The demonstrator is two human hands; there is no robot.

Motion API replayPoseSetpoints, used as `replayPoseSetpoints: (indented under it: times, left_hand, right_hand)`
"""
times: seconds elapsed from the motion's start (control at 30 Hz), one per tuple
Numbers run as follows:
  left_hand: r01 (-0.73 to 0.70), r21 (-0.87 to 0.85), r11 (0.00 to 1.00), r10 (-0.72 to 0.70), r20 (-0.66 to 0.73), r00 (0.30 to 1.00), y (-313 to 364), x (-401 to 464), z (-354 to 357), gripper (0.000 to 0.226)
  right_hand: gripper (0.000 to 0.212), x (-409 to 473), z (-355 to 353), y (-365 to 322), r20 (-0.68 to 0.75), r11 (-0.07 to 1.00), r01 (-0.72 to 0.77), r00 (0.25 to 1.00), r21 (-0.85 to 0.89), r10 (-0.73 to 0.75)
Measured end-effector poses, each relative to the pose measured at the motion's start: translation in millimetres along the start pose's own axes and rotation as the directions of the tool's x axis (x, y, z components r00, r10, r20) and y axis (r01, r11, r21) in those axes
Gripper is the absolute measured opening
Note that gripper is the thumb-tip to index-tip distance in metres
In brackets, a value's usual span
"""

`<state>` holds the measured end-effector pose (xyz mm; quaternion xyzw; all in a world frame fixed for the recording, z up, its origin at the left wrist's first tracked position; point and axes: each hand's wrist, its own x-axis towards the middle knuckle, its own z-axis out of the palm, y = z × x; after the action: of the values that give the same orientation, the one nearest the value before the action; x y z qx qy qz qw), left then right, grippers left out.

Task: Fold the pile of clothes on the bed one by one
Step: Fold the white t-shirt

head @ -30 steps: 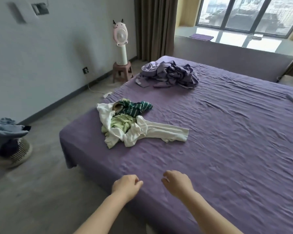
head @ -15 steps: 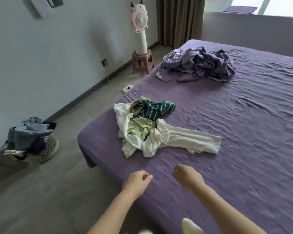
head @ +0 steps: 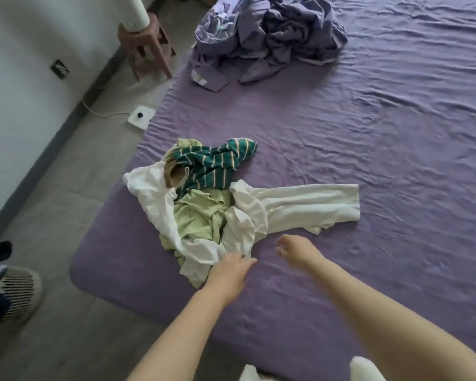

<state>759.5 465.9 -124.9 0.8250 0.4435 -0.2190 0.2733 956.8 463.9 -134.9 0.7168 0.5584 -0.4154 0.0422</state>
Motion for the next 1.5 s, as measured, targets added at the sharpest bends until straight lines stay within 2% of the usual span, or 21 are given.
replayPoseSetpoints:
  times: [0.07,0.17,0.23,0.3,0.4,0.47,0.53,0.6,0.67,0.73,0.8,0.87,1.0,1.07,1.17,1.27,1.33,1.43,1.5]
  left_hand:
    - [-0.198,0.22,0.955,0.174,0.124,0.977,-11.5,28.2,-1.5,0.067]
    - [-0.467,0.372,0.802,0.335,0.366,0.868,-24.4,63.4,4.8,0.076]
    - [-0.528,0.374,0.763,0.325,0.484,0.813,-29.1,78.8,8.3,0.067]
    - [-0.549,0.374,0.747,0.345,0.488,0.802,-36.0,90.8,10.6,0.052]
    - [-0.517,0.401,0.756,0.365,0.398,0.842,-45.7,102.9,16.4,0.043]
    - [-0.472,0.349,0.809,0.362,0.336,0.869,-48.0,103.5,13.8,0.032]
    - [-0.324,0.187,0.928,0.283,0.214,0.935,-50.6,101.2,2.7,0.023]
    - [-0.256,-0.004,0.967,0.255,0.076,0.964,-53.1,99.2,-14.8,0.02]
    - [-0.237,-0.234,0.943,0.227,-0.069,0.971,-53.2,93.1,-39.2,0.017]
    - [-0.208,-0.44,0.873,0.143,-0.176,0.974,-48.8,84.4,-68.8,0.017]
    - [-0.189,-0.571,0.799,0.063,-0.233,0.97,-38.1,73.7,-96.3,0.022]
    - [-0.22,-0.671,0.708,0.03,-0.283,0.959,-21.3,60.9,-118.8,0.018]
    - [-0.313,-0.749,0.584,-0.037,-0.41,0.911,20.8,32.9,-153.7,0.01]
    - [-0.367,-0.74,0.563,-0.06,-0.48,0.875,44.6,18.8,-168.3,0.008]
    - [-0.448,-0.686,0.573,-0.122,-0.612,0.781,76.6,-2.9,-192.5,0.009]
    - [-0.479,-0.595,0.646,-0.16,-0.718,0.677,101.2,-28.0,-219.4,0.014]
    - [-0.503,-0.553,0.664,-0.164,-0.764,0.624,117.3,-46.1,-235.2,0.015]
    - [-0.505,-0.429,0.749,-0.137,-0.846,0.516,145.4,-73.6,-252.4,0.007]
    - [-0.54,-0.405,0.738,-0.13,-0.87,0.475,165.9,-90.8,-262.2,0.006]
  right_hand:
    - [0.026,26.9,5.0,-5.8,-0.033,0.996,-0.045,0.998,0.08,0.048]
    - [0.032,64.5,18.6,-8.0,-0.065,0.986,-0.092,0.993,0.139,0.102]
    - [0.04,84.8,30.0,-9.4,-0.03,0.977,-0.094,0.994,0.193,0.101]
    - [0.05,101.4,41.2,-12.8,0.008,0.963,-0.072,0.997,0.259,0.072]
    - [0.054,116.8,52.6,-19.3,0.06,0.95,-0.106,0.994,0.293,0.092]
    - [0.05,117.7,53.5,-20.7,0.053,0.954,-0.112,0.993,0.279,0.101]
    - [0.043,111.5,45.0,-20.4,-0.025,0.944,-0.108,0.992,0.312,0.121]
    - [0.033,97.8,25.2,-20.8,-0.145,0.901,-0.085,0.976,0.425,0.16]
    - [0.029,79.4,-2.3,-20.5,-0.237,0.836,-0.024,0.954,0.548,0.183]
    - [0.033,54.3,-34.5,-18.2,-0.283,0.787,0.045,0.944,0.615,0.167]
    - [0.044,26.0,-65.5,-11.0,-0.308,0.758,0.105,0.942,0.644,0.132]
    - [0.047,-2.7,-92.4,0.8,-0.33,0.73,0.163,0.939,0.664,0.091]
    - [0.039,-64.0,-136.9,29.2,-0.46,0.741,0.313,0.888,0.595,-0.006]
    - [0.03,-96.7,-158.5,42.7,-0.539,0.766,0.359,0.842,0.534,-0.019]
    - [0.011,-142.1,-194.0,65.0,-0.64,0.81,0.389,0.768,0.438,-0.022]
    - [0.007,-187.4,-231.2,87.7,-0.773,0.877,0.382,0.634,0.293,-0.018]
    - [0.01,-219.0,-253.1,102.7,-0.829,0.885,0.39,0.56,0.254,-0.008]
    - [0.011,-262.0,-279.5,124.3,-0.899,0.899,0.408,0.437,0.157,-0.041]
    - [0.011,-287.6,-294.7,134.2,-0.939,0.909,0.415,0.326,0.043,-0.105]
